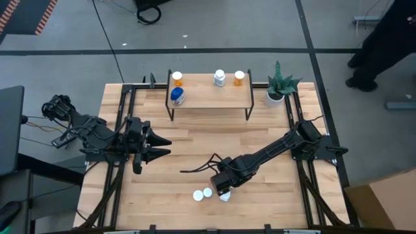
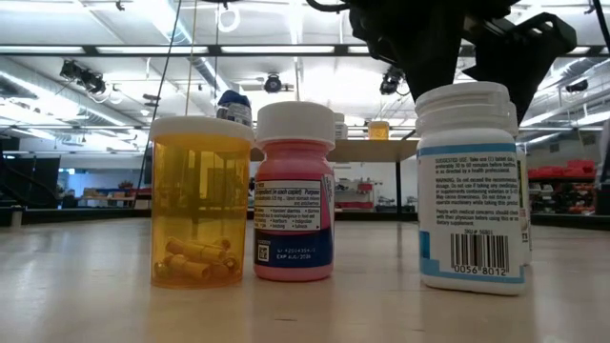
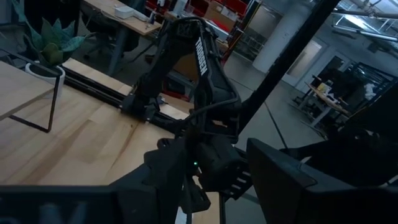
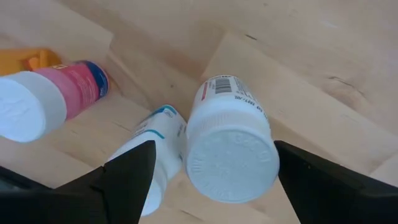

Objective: Pick and place medicine bottles onto shelf by color
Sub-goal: Put the white bottle on the shelf

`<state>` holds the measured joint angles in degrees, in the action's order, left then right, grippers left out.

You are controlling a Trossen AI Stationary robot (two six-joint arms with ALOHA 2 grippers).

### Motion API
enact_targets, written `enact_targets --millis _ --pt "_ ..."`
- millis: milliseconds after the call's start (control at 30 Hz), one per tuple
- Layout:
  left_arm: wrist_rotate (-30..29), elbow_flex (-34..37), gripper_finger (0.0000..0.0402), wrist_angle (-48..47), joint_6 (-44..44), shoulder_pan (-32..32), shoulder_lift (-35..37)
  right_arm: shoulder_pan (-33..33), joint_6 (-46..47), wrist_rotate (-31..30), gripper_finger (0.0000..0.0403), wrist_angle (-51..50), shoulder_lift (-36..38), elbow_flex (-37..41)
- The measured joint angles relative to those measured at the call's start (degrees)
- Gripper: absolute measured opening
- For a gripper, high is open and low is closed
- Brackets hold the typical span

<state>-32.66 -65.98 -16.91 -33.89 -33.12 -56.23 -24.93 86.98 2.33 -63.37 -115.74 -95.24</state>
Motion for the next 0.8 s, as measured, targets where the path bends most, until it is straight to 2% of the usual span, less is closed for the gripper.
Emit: enact_targets --millis 367,800 --pt "0.00 0.00 0.0177 -0.63 -0.04 0.00 0.00 0.00 0.02 1.40 0.0321 0.19 0.00 0.00" --pt "0.02 0.00 0.0175 -0.61 -0.07 0.00 0.00 0.00 0.02 1.38 0.0222 0.17 0.00 0.00"
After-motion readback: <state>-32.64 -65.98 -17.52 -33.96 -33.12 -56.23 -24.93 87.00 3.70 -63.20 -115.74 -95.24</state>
